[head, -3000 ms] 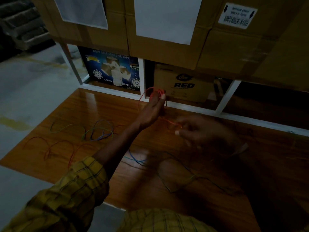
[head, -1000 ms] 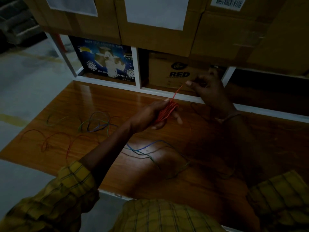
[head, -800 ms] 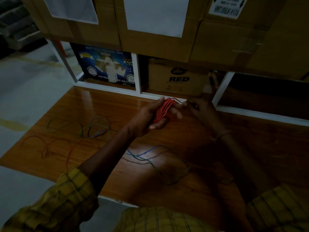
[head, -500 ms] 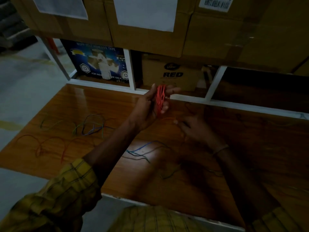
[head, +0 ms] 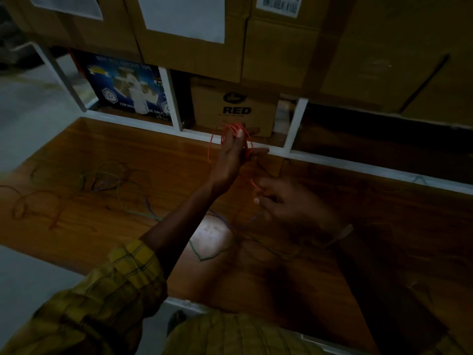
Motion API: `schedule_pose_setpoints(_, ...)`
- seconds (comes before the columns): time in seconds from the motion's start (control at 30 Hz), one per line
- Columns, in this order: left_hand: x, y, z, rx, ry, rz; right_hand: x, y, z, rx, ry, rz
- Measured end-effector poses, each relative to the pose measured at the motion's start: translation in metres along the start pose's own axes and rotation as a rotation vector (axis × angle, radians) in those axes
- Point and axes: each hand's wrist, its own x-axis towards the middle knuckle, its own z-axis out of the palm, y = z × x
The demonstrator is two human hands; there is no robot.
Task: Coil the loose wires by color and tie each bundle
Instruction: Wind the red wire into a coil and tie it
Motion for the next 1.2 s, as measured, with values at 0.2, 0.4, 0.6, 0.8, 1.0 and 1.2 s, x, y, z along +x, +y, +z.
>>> schedule_pose_setpoints(0.2, -0.017, -0.013, 0.025, 0.331, -0.040, 0.020, -0.025, 0.014, -0.061, 0.343, -0.004, -0.119)
schedule_pose_setpoints(0.4, -0.028, -0.007, 0.031, 0.149, -0.175, -0.091, -0.020, 0.050, -0.109, 0.619, 0.113, -0.073)
schedule_pose_setpoints(0.6, -0.033, -0.002, 0.038, -0.060, -0.459, -0.144, 0.016, 0.081, -0.104, 0.495, 0.359, 0.017)
schedule_pose_setpoints(0.8, -0.024, 0.013, 0.045, -0.420, -0.481, -0.112, 0.024, 0.104, -0.058, 0.197, 0.322, 0.135)
schedule_pose_setpoints(1.0, -0.005, 0.026, 0.049, -0.516, -0.260, -0.016, 0.004, 0.105, 0.001, 0.200, 0.120, 0.117)
schedule_pose_setpoints(1.2, 0.024, 0.021, 0.050, -0.276, -0.014, 0.022, -0.009, 0.088, 0.007, -0.073, -0.021, -0.160)
